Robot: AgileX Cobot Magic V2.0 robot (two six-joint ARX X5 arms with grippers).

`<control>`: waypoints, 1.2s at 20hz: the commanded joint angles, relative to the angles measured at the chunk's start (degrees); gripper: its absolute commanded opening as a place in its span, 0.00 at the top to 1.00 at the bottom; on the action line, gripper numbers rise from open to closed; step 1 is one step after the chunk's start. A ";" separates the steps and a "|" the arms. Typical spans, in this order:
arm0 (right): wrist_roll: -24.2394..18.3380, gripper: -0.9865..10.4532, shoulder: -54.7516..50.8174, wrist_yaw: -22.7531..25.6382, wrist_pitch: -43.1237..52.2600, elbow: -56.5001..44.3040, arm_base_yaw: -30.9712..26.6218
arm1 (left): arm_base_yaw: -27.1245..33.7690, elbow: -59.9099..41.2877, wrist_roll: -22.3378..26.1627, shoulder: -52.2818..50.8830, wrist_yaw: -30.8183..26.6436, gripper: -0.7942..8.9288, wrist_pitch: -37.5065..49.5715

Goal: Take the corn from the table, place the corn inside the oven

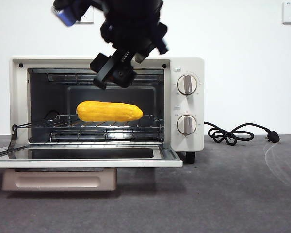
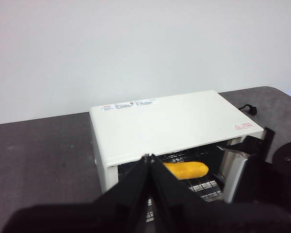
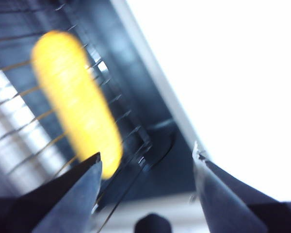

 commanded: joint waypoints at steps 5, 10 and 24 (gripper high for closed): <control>12.13 0.64 -4.11 -4.85 -14.91 0.17 0.50 | -0.20 0.02 0.94 1.22 -0.35 0.92 0.11; 18.08 0.65 -9.31 -8.79 -22.45 0.17 1.97 | -0.22 0.00 1.57 3.45 -0.33 0.92 0.07; 24.68 0.92 -29.88 -25.75 -39.28 0.17 3.28 | 0.87 -0.07 9.70 18.05 17.18 0.93 -0.02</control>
